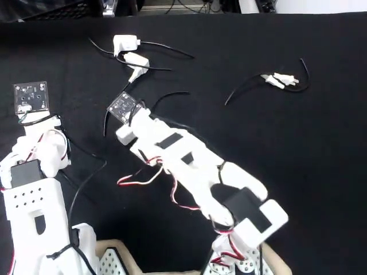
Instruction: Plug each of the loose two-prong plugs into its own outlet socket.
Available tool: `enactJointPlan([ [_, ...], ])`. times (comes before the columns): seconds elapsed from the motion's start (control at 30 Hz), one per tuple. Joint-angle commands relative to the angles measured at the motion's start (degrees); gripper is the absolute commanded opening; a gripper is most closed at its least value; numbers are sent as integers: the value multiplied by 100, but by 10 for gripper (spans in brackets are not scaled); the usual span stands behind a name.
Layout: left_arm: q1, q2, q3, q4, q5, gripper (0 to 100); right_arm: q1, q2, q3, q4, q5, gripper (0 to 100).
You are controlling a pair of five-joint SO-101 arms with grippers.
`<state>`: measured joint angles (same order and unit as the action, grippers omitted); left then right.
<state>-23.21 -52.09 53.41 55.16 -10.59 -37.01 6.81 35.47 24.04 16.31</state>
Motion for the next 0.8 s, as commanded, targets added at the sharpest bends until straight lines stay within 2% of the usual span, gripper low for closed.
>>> enactJointPlan([
  [0.0,101,0,48,-369,0,29,105,145,-620,378,18,141],
  [0.17,101,0,163,-536,-18,29,316,303,-1165,1160,35,141],
  [0.37,101,0,154,-536,0,29,343,31,-1226,659,26,141],
  [0.5,101,0,163,-536,0,29,88,-119,-1226,53,26,141],
  [0.67,101,0,163,-536,0,29,26,391,-1323,-492,18,141],
  [0.77,101,0,154,-536,0,29,105,919,-1648,-316,18,141],
])
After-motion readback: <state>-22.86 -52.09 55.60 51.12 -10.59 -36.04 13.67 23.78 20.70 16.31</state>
